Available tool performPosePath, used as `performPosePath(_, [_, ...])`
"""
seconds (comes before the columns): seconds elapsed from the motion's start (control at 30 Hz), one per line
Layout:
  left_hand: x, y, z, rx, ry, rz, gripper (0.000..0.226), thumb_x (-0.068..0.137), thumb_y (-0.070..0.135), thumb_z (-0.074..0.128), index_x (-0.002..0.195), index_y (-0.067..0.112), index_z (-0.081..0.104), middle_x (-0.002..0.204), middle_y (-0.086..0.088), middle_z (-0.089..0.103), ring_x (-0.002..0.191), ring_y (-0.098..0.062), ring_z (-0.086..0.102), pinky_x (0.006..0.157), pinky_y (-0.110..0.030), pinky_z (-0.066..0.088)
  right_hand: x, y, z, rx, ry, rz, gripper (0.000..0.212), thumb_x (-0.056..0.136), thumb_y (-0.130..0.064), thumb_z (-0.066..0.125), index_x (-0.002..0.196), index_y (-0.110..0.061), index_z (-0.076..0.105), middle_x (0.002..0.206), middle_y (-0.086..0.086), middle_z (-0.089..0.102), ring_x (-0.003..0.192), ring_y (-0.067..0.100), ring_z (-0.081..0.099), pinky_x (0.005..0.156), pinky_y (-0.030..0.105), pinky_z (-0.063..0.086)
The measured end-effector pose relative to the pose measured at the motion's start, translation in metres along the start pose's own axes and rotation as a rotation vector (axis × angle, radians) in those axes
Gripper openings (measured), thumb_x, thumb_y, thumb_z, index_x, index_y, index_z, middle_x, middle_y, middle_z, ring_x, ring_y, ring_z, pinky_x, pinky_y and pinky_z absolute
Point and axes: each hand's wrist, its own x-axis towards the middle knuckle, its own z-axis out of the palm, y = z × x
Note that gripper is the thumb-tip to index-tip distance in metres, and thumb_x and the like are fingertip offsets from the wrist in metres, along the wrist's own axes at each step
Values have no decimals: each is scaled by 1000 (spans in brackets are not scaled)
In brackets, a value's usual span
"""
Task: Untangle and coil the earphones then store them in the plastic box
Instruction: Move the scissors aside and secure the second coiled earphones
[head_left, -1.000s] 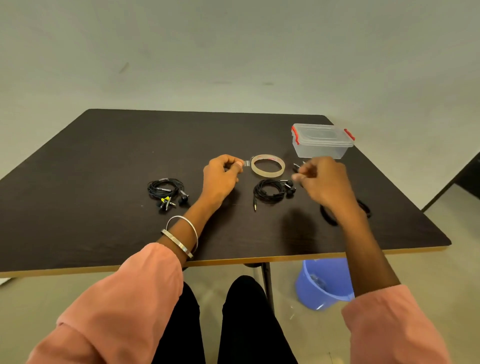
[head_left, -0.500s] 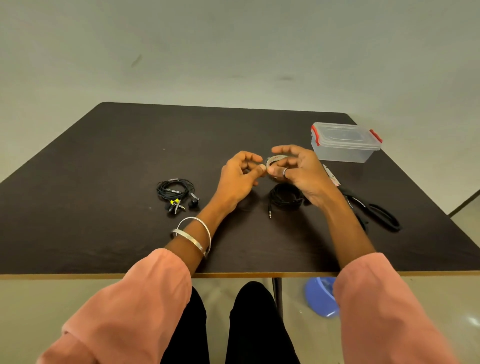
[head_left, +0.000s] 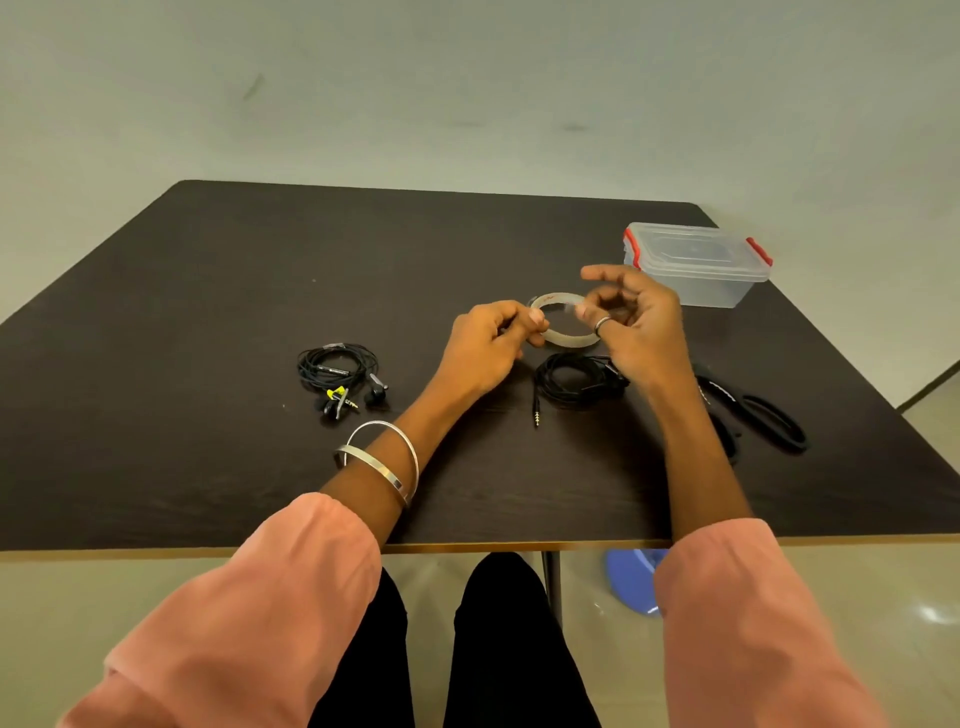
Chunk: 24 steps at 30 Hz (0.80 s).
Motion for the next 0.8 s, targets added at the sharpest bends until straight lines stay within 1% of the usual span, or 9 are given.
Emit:
performPosePath(0.03, [-1,2,0,64,19,-3,26,95,35,55,97,14,72,82,5,69,74,-14,64,68,-29,53,0,3,-2,-4,56,-4,33,84,-3,69,116,-10,63,79,2,65,73,13,62,66,26,52])
performPosePath(0.1, [-2,6,3,244,17,8,27,87,45,63,95,20,74,72,14,61,64,-4,56,59,-13,40,0,7,-4,-46,133,-12,32,84,-6,69,116,-11,63,81,0,65,76,14,63,67,24,52])
performPosePath(0.17, [-4,7,7,370,-19,48,30,81,47,70,96,22,76,66,19,55,62,-1,53,57,-9,36,-2,7,-2,-94,146,-28,33,84,-8,69,116,-12,62,81,-2,65,79,13,63,69,24,52])
performPosePath(0.23, [-3,2,13,432,-22,70,31,77,47,73,96,22,77,66,13,61,66,-8,57,65,-23,50,-3,8,1,-124,126,-47,34,84,-8,69,118,-13,61,80,-8,65,80,7,63,71,22,52])
performPosePath(0.3, [-4,0,16,444,2,36,25,77,43,73,94,24,77,74,6,69,77,-19,62,73,-40,56,-4,8,2,-144,108,-52,36,84,-9,70,119,-14,60,81,-12,65,81,3,63,73,19,52])
performPosePath(0.4, [-7,7,17,460,25,25,17,81,30,71,94,21,77,86,2,73,83,-17,64,78,-40,56,-5,6,4,-112,80,-62,40,82,-7,72,120,-12,60,84,-5,69,81,5,65,73,18,53])
performPosePath(0.57, [-12,10,10,269,123,-2,11,87,17,65,93,13,74,82,-1,73,73,-10,67,74,-30,57,-11,2,10,-71,-2,-132,44,80,-3,72,121,-10,58,85,3,72,80,10,68,75,19,54])
performPosePath(0.67, [-13,11,4,153,93,-14,11,89,15,65,97,12,72,79,1,73,68,0,65,74,-20,55,-12,2,14,-74,-11,-161,45,81,-1,71,122,-10,58,85,0,72,80,7,68,74,17,53])
performPosePath(0.8, [-12,10,-3,-10,100,-54,17,87,14,68,103,12,74,88,0,75,80,-7,69,81,-22,55,-13,0,17,-126,50,-256,44,81,0,71,123,-6,58,88,1,72,82,1,66,73,12,50])
